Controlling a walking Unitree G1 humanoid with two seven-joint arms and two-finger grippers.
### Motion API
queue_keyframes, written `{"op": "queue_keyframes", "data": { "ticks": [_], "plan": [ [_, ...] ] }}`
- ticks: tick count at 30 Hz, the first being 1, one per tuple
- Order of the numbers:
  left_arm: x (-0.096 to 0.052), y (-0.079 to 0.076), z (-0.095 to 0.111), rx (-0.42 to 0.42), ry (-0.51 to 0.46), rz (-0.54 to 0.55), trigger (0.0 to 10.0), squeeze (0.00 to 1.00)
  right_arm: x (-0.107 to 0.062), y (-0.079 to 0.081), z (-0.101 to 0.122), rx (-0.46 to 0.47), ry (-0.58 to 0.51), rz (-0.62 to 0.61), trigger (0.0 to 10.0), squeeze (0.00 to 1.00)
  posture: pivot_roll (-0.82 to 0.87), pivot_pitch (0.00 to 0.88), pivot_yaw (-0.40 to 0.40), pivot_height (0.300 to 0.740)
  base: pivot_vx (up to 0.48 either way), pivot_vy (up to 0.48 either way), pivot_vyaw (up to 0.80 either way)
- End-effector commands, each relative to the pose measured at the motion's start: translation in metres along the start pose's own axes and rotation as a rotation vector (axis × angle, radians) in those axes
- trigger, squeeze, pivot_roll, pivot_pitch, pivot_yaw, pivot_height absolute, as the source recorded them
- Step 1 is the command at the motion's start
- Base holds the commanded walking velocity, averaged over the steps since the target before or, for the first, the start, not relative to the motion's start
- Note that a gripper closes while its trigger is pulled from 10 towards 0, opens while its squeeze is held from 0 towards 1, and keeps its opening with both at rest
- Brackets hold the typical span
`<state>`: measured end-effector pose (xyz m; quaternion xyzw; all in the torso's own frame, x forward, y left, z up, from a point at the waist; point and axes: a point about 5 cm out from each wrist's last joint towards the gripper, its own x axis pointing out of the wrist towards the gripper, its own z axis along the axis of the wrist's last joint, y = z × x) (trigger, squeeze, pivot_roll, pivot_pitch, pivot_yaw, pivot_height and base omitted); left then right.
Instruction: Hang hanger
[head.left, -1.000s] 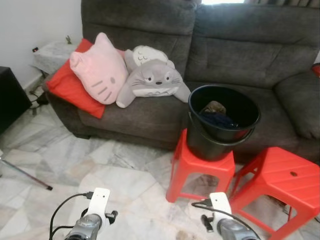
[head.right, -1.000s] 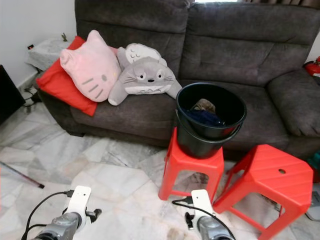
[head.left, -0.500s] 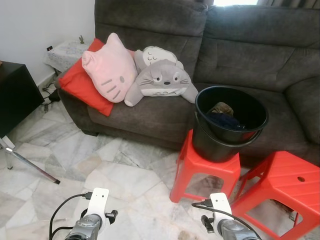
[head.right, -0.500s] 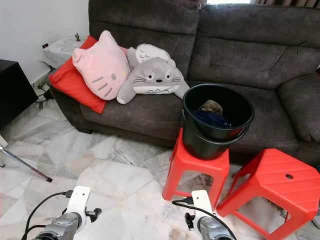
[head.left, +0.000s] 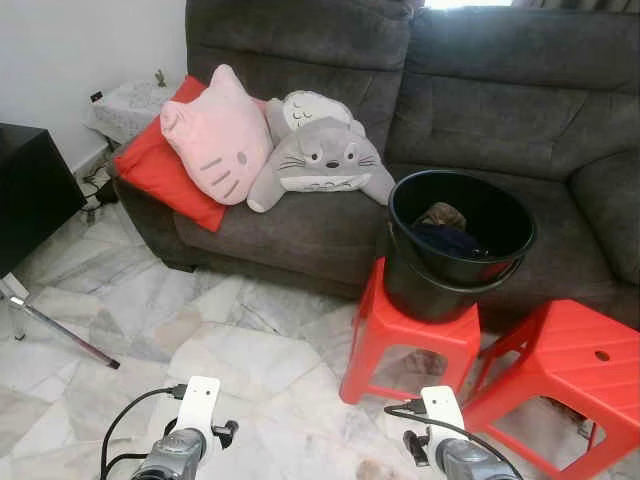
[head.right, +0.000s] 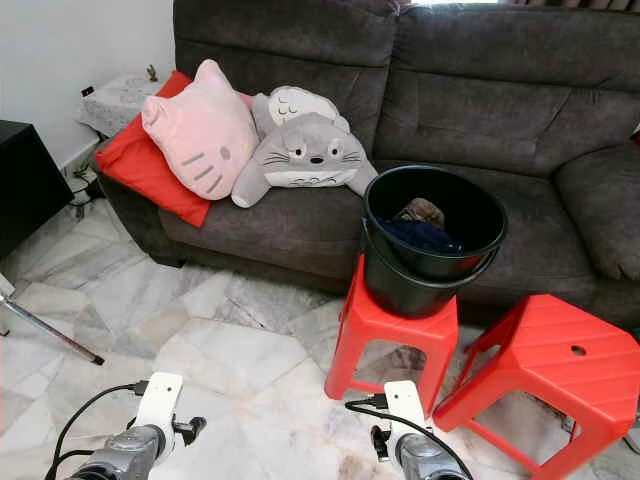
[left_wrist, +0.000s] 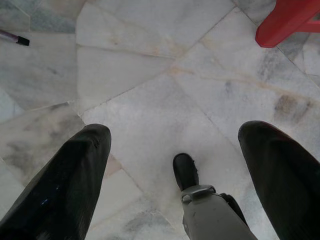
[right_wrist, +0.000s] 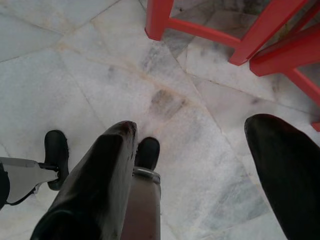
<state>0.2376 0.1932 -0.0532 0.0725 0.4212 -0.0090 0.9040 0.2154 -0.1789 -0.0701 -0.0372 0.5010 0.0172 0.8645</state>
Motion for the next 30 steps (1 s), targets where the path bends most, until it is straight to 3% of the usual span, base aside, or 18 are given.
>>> {"op": "queue_keyframes", "data": {
  "ticks": [1,8,19,30],
  "plan": [
    [-0.0004,0.0008,-0.0025,0.001,0.004,-0.002,10.0,0.0,-0.0001,-0.0013,-0.0008,0.014,-0.005,-0.005,10.0,0.0,-0.03,0.0,-0.027,0.74,0.0,0.0,0.0],
    [-0.0006,-0.0009,-0.0043,0.006,0.008,-0.008,10.0,0.0,-0.0003,-0.0027,-0.0033,0.0,0.01,-0.006,10.0,0.0,-0.03,0.0,-0.028,0.74,0.0,-0.077,0.0],
    [-0.0009,-0.0023,-0.0067,0.006,0.012,-0.014,10.0,0.0,-0.0004,-0.0034,-0.0058,-0.02,0.023,-0.002,10.0,0.0,-0.03,0.0,-0.031,0.74,0.0,-0.28,-0.66],
    [-0.0011,-0.0016,-0.0083,0.003,0.016,-0.012,10.0,0.0,-0.0003,-0.0023,-0.0062,-0.009,0.012,0.003,10.0,0.0,-0.02,0.0,-0.028,0.74,0.0,-0.022,0.0]
  ]
}}
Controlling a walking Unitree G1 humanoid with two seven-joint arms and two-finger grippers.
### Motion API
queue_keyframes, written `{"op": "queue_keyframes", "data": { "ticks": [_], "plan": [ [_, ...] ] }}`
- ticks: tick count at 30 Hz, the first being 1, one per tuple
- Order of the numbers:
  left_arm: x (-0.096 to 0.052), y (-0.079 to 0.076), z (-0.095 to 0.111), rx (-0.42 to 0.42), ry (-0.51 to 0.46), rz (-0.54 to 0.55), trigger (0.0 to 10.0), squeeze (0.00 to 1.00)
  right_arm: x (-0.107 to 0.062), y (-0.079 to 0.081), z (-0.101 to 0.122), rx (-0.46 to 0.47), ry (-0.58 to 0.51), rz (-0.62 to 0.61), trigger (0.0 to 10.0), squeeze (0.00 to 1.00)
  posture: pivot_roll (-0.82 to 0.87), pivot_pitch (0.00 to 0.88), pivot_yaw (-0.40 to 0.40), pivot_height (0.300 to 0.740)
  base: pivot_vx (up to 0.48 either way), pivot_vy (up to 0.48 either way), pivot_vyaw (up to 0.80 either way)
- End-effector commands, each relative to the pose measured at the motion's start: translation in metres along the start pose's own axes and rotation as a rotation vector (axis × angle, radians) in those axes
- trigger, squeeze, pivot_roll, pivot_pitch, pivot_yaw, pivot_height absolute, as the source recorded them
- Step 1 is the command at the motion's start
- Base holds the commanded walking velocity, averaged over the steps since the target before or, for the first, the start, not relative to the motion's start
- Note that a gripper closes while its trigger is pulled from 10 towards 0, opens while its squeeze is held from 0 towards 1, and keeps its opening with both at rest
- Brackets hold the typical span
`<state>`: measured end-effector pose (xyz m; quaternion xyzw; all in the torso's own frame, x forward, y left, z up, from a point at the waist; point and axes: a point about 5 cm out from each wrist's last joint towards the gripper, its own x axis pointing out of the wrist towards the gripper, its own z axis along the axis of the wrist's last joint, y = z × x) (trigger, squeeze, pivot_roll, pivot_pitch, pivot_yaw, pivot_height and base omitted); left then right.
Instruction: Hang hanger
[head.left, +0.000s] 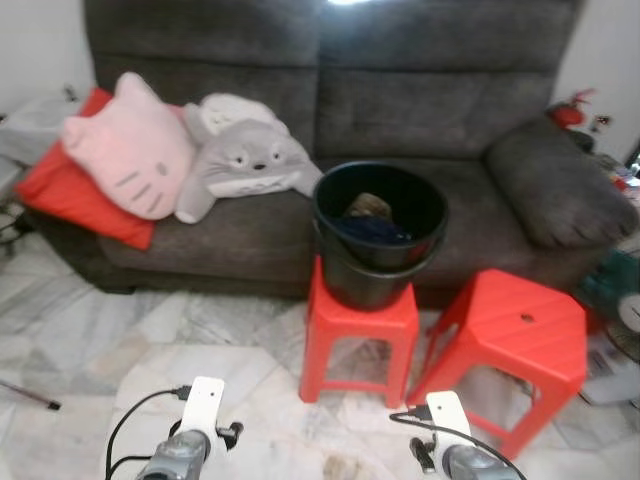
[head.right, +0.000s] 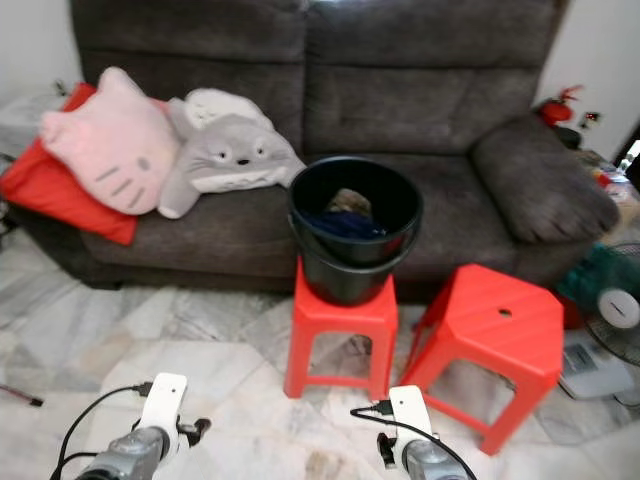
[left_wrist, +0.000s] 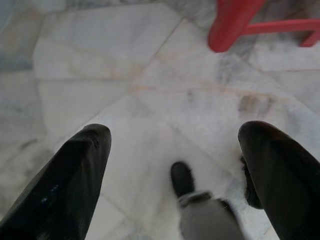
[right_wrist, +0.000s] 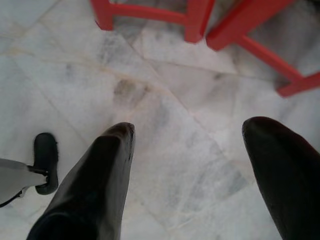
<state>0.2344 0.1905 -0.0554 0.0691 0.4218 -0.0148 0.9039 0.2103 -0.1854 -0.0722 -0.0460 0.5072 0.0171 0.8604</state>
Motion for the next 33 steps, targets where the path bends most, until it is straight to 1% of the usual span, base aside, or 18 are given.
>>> {"op": "queue_keyframes", "data": {
  "ticks": [1,13,19,25,33],
  "plan": [
    [-0.0007,0.0016,-0.0049,0.005,0.016,0.001,10.0,0.0,0.0003,0.0038,-0.0002,0.005,-0.004,0.012,10.0,0.0,-0.02,0.0,-0.028,0.74,0.0,0.0,0.0],
    [-0.0006,0.0014,-0.004,0.009,0.015,-0.001,10.0,0.0,0.0003,0.0032,0.0004,0.0,-0.003,0.013,10.0,0.0,-0.02,0.0,-0.031,0.74,0.0,0.0,0.0],
    [-0.0005,0.0013,-0.0033,0.013,0.013,-0.003,10.0,0.0,0.0002,0.003,0.0005,-0.006,0.004,0.017,10.0,0.0,-0.02,0.0,-0.031,0.74,0.0,-0.297,0.0],
    [-0.0004,0.0017,-0.0028,0.01,0.012,-0.001,10.0,0.0,0.0002,0.0032,0.001,-0.012,0.005,0.018,10.0,0.0,-0.02,0.0,-0.03,0.74,0.0,-0.298,-0.6],
    [-0.0004,0.0022,-0.0021,0.001,0.007,0.003,10.0,0.0,0.0003,0.0031,0.0023,-0.001,-0.006,0.01,10.0,0.0,-0.02,0.0,-0.027,0.74,0.0,0.0,0.0]
  ]
}}
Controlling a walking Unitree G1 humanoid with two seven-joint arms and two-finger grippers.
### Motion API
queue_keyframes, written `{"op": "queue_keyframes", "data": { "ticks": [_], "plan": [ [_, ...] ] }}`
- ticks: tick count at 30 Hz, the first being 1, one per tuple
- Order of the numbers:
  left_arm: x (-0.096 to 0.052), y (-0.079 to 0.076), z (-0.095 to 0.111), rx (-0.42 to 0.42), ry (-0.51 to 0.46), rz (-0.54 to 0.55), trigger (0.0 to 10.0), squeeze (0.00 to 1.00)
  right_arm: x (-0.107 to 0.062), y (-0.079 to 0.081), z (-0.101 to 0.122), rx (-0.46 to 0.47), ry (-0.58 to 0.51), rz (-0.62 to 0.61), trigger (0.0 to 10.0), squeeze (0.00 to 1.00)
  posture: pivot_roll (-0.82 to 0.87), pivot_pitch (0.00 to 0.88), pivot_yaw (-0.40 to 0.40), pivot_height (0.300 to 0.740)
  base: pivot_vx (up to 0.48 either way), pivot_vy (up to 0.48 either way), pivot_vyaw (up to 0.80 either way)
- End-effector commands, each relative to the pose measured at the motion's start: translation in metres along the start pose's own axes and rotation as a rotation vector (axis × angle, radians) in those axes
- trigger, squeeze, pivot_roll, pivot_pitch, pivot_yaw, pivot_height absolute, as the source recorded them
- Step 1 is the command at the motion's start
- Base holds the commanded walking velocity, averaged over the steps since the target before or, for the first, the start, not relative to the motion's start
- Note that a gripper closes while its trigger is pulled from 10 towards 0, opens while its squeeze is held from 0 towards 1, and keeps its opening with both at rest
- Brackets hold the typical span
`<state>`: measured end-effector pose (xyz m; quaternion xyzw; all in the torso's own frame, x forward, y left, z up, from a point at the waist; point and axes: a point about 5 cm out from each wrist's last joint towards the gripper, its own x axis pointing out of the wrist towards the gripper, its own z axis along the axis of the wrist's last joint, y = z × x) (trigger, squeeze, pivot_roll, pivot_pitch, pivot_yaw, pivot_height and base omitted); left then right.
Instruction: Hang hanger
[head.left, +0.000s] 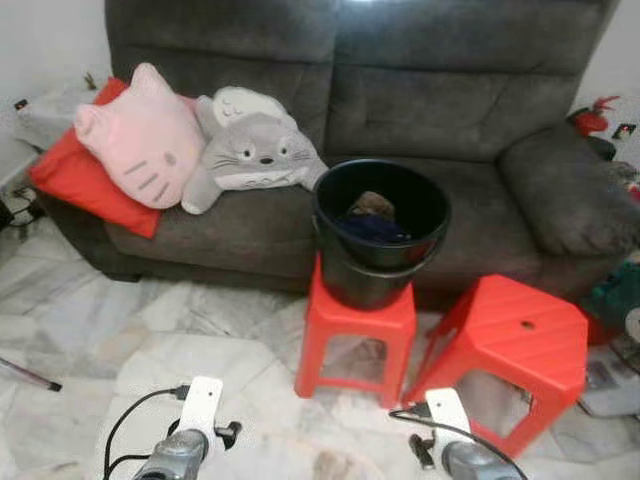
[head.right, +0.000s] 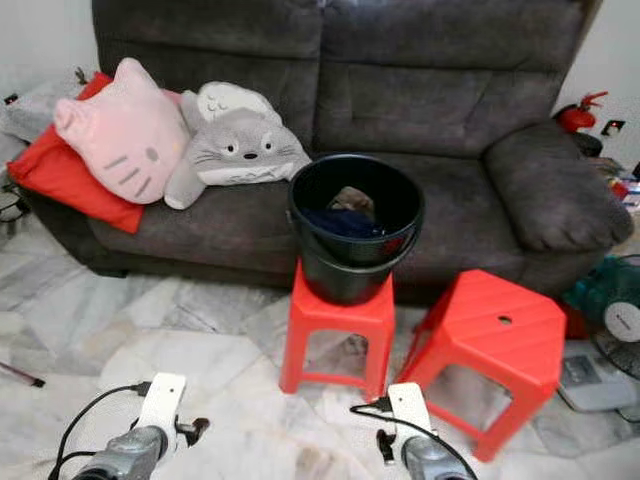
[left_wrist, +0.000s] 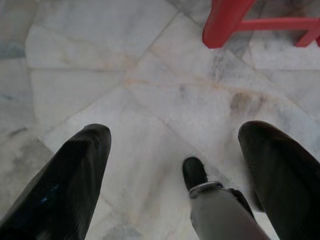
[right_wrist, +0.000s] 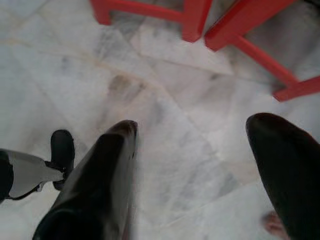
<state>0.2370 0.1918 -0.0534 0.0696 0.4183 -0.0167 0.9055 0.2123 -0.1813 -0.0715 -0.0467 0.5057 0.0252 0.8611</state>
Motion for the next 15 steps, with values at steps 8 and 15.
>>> {"op": "queue_keyframes", "data": {
  "ticks": [8,15],
  "plan": [
    [-0.0006,0.0003,-0.0049,-0.005,0.011,0.005,10.0,0.0,-0.0001,-0.0006,0.0001,0.007,-0.005,-0.001,10.0,0.0,-0.02,0.0,-0.027,0.74,0.0,0.0,0.0],
    [-0.0005,-0.0002,-0.0046,-0.003,0.013,0.001,10.0,0.0,-0.0001,-0.0009,0.0005,0.007,-0.008,0.0,10.0,0.0,-0.02,0.0,-0.03,0.74,0.0,0.0,0.0]
  ]
}}
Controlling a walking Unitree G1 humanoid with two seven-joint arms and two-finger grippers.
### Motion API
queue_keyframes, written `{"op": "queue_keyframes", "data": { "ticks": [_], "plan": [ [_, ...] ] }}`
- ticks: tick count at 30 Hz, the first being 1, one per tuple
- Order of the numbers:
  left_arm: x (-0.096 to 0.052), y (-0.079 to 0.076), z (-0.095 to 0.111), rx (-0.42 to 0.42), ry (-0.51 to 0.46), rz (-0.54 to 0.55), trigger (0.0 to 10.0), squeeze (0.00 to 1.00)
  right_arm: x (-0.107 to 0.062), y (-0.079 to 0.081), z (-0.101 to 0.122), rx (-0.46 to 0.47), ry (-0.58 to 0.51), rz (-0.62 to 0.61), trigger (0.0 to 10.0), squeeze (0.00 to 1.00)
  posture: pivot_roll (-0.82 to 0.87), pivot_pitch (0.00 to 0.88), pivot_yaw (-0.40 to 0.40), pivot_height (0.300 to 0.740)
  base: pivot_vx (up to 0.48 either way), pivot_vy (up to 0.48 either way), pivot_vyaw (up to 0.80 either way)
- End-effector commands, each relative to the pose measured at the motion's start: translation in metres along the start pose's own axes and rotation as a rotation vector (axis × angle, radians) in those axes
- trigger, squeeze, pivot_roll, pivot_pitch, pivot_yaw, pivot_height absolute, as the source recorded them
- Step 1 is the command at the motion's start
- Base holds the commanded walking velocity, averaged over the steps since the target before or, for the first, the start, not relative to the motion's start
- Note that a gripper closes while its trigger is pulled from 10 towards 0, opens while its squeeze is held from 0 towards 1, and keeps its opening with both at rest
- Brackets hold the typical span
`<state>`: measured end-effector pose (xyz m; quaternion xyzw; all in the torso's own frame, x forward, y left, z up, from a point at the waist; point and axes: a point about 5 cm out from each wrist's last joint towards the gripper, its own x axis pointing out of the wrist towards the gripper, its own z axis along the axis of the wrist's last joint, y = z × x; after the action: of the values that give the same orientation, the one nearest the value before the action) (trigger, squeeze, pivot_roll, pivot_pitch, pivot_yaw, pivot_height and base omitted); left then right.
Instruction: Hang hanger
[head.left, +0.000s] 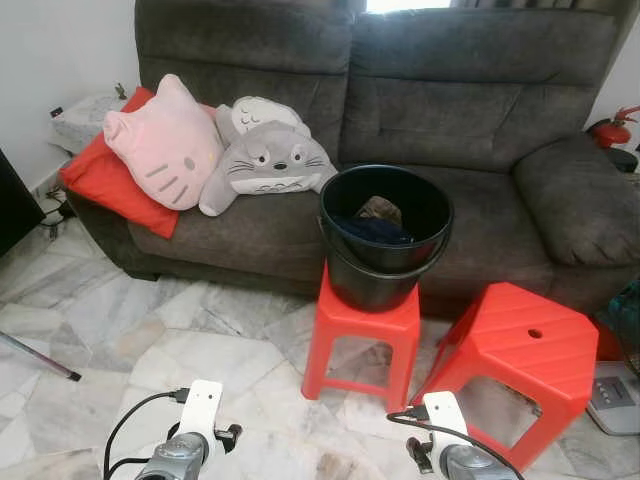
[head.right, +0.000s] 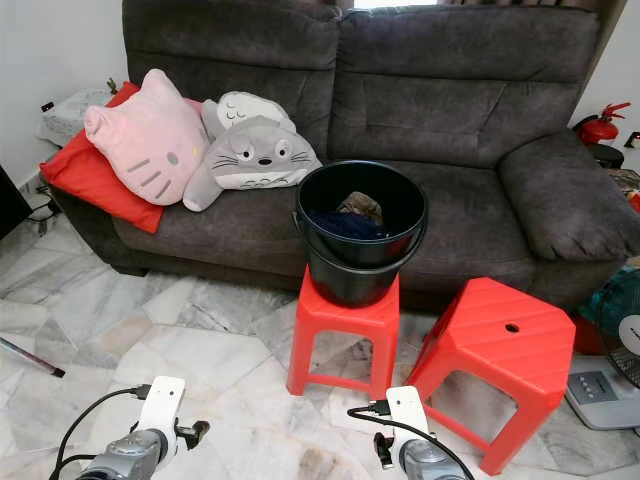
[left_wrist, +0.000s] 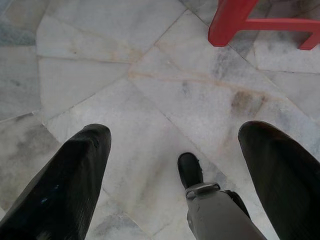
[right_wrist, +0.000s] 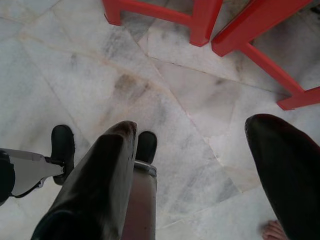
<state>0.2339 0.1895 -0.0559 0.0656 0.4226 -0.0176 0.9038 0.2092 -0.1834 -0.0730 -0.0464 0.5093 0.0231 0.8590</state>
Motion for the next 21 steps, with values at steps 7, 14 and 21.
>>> {"op": "queue_keyframes", "data": {
  "ticks": [7,14,21],
  "plan": [
    [-0.0002,0.0022,-0.0006,0.001,0.004,0.004,10.0,0.0,0.0,0.0006,0.0047,0.004,-0.02,0.007,10.0,0.0,-0.02,0.0,-0.031,0.74,0.0,0.0,0.0],
    [-0.0002,0.0024,-0.0007,0.004,0.005,-0.001,10.0,0.0,0.0,0.0011,0.0048,0.005,-0.022,0.008,10.0,0.0,-0.03,0.0,-0.026,0.74,0.0,0.0,0.0],
    [-0.0002,0.0031,0.0003,0.009,0.002,-0.004,10.0,0.0,0.0001,0.0019,0.0058,0.003,-0.025,0.011,10.0,0.0,-0.03,0.0,-0.023,0.74,0.034,0.0,0.0]
  ]
}}
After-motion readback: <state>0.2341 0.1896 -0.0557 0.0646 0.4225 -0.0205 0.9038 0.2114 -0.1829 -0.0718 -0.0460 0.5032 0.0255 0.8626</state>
